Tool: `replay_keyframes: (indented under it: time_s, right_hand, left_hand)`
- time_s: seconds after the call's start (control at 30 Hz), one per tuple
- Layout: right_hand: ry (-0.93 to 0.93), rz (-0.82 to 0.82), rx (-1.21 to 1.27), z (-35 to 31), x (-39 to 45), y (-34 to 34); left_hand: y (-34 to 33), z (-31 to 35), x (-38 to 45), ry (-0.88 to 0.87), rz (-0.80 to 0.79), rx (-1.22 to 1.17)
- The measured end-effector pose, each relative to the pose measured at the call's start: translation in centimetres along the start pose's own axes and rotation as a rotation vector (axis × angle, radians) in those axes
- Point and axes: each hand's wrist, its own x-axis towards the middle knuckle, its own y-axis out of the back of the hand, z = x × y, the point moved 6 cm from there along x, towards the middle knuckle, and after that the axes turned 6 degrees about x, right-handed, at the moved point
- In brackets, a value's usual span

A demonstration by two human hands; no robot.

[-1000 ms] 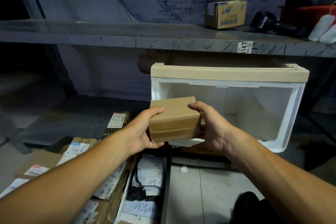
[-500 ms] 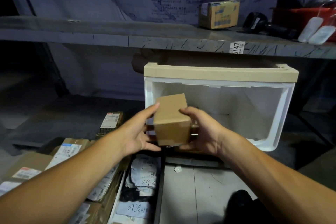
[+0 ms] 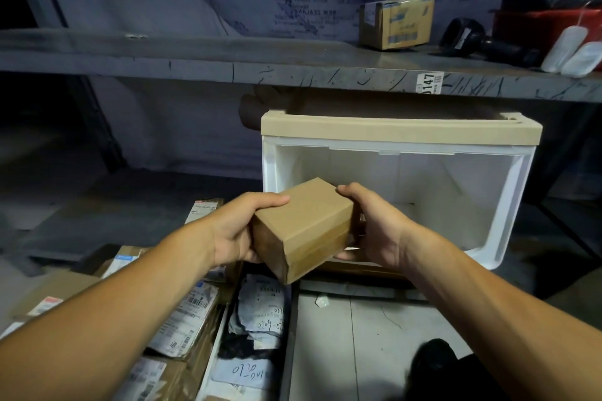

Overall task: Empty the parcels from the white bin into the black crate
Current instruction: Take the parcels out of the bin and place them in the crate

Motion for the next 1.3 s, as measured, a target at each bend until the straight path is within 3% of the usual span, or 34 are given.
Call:
replay_keyframes:
  time_s: [0.1,0.2,0.3,0.43,0.73,0.87,1.07,1.3]
  right_hand:
    - [0.010,0.102,0.064,-0.3,0.3,0.3]
    - [-0.017,0.150,0.117,-0.2,0.3,0.6]
    - [-0.055,0.145,0.128,0.0,0.4,0.7]
    - [-0.037,0.090,0.071,0.2,0.5,0.7]
    - [0.090,-0.039,-0.031,-0.9,0.6,0.2]
    - [0.072,0.006,-0.031,-0.8,0.8,0.6]
    - [-0.021,0.020,0.044,-0.3,1.0,1.3]
    - [-0.039,-0.012,-0.120,0.3,2.2,1.8]
  left_hand:
    - [0.1,0.7,0.0,-0.155,0.096,-0.063]
    - [-0.7,1.4,-0.3,-0.327,0.069,0.076]
    - [-1.2,1.1,0.0,-0.332,0.029,0.165]
    - [-0.8,1.1,-0.1,-0.351,0.148,0.250]
    - [-0.1,0.0,0.0,-0.105,0.112,-0.001]
    - [-0.3,-0.8,0.3,-0.026,0.078,-0.013]
    - [-1.2,0.0,0.2,-0.153,-0.053,-0.015]
    - [-0.9,0.8,-0.5,-0.312,0.037,0.114]
